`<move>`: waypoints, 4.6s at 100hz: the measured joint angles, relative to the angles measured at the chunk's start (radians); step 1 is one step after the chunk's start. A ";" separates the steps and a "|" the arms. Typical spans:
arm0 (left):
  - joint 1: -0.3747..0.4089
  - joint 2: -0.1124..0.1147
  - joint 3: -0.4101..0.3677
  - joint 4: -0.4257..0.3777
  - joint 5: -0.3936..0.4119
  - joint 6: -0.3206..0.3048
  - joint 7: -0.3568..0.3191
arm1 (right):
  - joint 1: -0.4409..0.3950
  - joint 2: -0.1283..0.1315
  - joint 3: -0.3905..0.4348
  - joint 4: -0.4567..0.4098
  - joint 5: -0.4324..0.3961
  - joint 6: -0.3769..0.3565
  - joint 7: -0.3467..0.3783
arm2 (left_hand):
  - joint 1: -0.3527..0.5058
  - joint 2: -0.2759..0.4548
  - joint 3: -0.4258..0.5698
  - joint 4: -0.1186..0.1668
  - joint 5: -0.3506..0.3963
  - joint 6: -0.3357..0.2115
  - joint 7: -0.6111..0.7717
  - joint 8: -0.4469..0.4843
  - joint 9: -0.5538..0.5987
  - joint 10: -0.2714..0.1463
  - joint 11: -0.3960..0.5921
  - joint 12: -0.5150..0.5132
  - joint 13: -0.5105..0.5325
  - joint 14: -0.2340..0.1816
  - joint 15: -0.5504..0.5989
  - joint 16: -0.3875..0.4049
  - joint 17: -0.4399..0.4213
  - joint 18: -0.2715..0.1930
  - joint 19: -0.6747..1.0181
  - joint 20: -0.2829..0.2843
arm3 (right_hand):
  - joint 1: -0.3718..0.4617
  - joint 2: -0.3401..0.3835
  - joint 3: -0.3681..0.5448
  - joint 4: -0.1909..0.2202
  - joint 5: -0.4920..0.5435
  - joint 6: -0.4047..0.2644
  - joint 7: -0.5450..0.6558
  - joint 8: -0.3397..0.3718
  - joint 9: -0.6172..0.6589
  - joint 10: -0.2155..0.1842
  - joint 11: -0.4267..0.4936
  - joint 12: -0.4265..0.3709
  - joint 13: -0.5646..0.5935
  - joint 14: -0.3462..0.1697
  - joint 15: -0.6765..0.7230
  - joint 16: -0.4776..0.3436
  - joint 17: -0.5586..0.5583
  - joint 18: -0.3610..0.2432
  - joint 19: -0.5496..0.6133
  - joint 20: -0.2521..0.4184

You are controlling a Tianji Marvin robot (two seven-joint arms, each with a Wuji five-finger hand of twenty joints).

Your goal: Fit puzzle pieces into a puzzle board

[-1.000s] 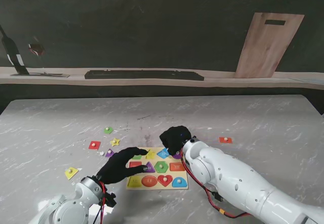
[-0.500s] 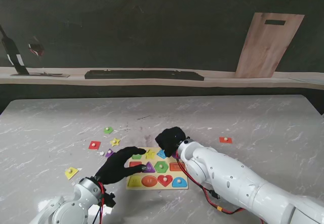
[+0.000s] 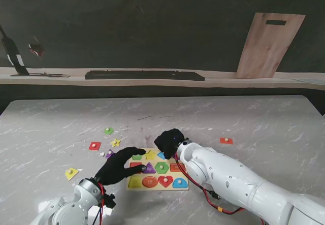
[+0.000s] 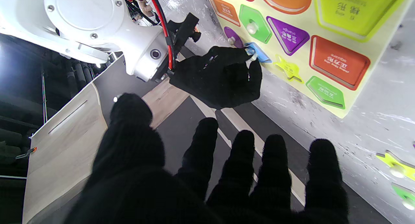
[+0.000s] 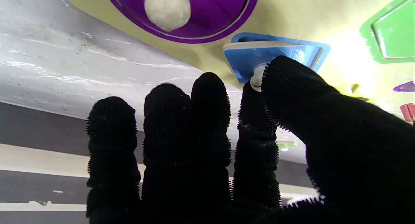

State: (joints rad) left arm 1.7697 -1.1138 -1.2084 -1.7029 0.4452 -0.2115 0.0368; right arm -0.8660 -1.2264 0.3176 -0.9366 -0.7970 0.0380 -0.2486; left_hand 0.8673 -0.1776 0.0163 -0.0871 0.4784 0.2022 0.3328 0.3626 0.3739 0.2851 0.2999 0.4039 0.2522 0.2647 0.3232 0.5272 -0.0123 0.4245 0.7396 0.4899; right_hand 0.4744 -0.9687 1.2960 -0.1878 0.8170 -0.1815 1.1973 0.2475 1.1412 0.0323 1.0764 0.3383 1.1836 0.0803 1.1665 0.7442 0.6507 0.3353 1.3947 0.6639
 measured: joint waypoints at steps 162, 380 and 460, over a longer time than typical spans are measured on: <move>-0.009 -0.003 0.010 0.013 0.000 0.008 0.012 | -0.134 0.095 0.252 -0.142 -0.217 0.028 -0.039 | 0.000 0.001 0.000 0.000 0.000 0.000 0.000 0.000 0.001 0.000 0.000 0.000 0.000 0.000 0.000 0.000 0.000 0.000 0.000 0.000 | -0.258 0.405 -0.411 0.077 -0.297 0.024 -0.256 0.206 -0.420 -0.001 -0.092 0.124 -0.301 0.000 -0.122 -0.050 -0.265 0.001 -0.090 -0.042; -0.024 -0.004 0.025 0.027 0.003 0.033 0.014 | -0.070 0.228 0.324 0.188 -0.240 -0.017 -0.055 | 0.000 0.004 0.000 0.000 0.012 0.000 0.002 0.000 0.003 0.000 0.000 0.000 0.000 0.000 0.000 0.000 0.000 0.000 0.000 0.000 | -0.144 0.417 -0.223 0.078 -0.404 -0.058 -0.191 0.154 -0.487 -0.122 -0.106 0.124 -0.386 -0.096 -0.330 -0.137 -0.258 -0.070 -0.178 -0.130; -0.023 -0.004 0.025 0.027 0.002 0.035 0.016 | -0.067 0.202 0.319 0.237 -0.183 -0.021 -0.136 | 0.000 0.012 0.000 0.000 0.012 0.000 0.002 0.000 0.003 0.000 0.000 0.000 0.000 0.000 0.000 0.000 0.000 0.000 0.000 0.000 | -0.049 0.348 -0.209 -0.058 -0.217 -0.131 -0.028 0.024 -0.242 -0.124 -0.065 0.071 -0.232 -0.108 -0.206 -0.076 -0.133 -0.087 -0.163 -0.130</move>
State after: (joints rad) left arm 1.7467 -1.1180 -1.1834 -1.6758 0.4475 -0.1760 0.0525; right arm -0.9334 -1.0241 0.6369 -0.6996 -0.9801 0.0166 -0.3845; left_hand 0.8678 -0.1652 0.0163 -0.0870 0.4901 0.2019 0.3343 0.3626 0.3774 0.2850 0.2999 0.4038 0.2522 0.2647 0.3232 0.5272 -0.0123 0.4247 0.7396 0.4898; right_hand 0.4254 -0.6206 1.0868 -0.2458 0.5998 -0.3122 1.1690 0.2715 0.8993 -0.0914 1.0109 0.4093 0.9516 -0.0282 0.9607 0.6677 0.5174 0.2480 1.2314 0.5337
